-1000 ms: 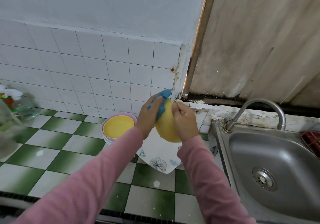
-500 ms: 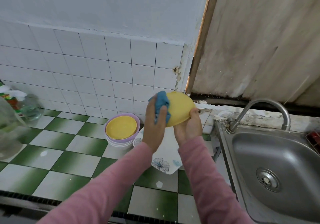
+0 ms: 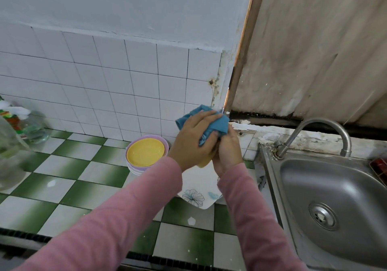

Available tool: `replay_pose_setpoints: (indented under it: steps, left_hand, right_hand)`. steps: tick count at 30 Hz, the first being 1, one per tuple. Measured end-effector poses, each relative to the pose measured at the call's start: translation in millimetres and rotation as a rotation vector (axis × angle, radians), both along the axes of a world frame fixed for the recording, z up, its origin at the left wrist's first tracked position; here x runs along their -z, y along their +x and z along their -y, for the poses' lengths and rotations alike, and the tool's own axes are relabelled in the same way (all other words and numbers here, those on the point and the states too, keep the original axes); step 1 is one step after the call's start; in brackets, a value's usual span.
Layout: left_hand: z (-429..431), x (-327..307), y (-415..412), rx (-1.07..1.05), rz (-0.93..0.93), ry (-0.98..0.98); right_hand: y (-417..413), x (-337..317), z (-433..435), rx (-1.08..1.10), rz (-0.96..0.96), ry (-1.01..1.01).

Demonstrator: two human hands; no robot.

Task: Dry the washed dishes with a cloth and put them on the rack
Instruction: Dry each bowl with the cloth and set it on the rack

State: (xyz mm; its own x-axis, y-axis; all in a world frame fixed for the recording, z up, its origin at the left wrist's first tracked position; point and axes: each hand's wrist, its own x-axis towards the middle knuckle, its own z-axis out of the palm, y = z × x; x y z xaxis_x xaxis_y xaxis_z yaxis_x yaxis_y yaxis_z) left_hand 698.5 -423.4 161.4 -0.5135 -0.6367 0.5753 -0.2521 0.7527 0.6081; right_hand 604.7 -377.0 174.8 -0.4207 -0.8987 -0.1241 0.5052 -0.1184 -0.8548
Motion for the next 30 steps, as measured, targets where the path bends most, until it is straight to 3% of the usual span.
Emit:
replay_pose_setpoints:
  steps: [3,5,8,11,14,16,19,21,24,27,30]
  left_hand:
    - [10,-19,1,-0.045,-0.123,0.376]
    - [19,-29,2,-0.111,-0.195,0.744]
    - [21,-28,11,-0.100,-0.303,1.118]
    - [17,-14,14,-0.043,-0.480,1.231]
    - [16,0,10,-0.140,-0.678,1.240]
    - [8,8,3,-0.255,-0.751,1.135]
    - [-14,19,-5,-0.323,-0.729,0.707]
    - [-20,29,-2,-0.221,-0.585,0.329]
    - [-6,42,10,-0.075,-0.215,-0.202]
    - [1,35,20,0.065,-0.051,-0.371]
    - [9,34,30,0.159,0.061,-0.325]
  right_hand:
    - [-5,3,-4,0.005,-0.359,0.065]
    - [-10,1,-8,0.003,-0.447,0.065]
    - [-20,2,-9,0.020,-0.263,0.079]
    - [-23,10,-11,0.095,0.028,0.081]
    - [-19,10,-12,0.160,0.312,0.100]
    - [-16,13,-8,0.196,0.466,0.119]
    - [-12,15,-1,0.204,0.593,0.095]
    - [-11,12,2,0.174,0.668,0.050]
    - [-11,5,1,0.081,0.646,0.034]
    - [-12,4,-2,-0.046,0.563,0.084]
    - [-19,-1,-2,-0.101,0.531,0.076]
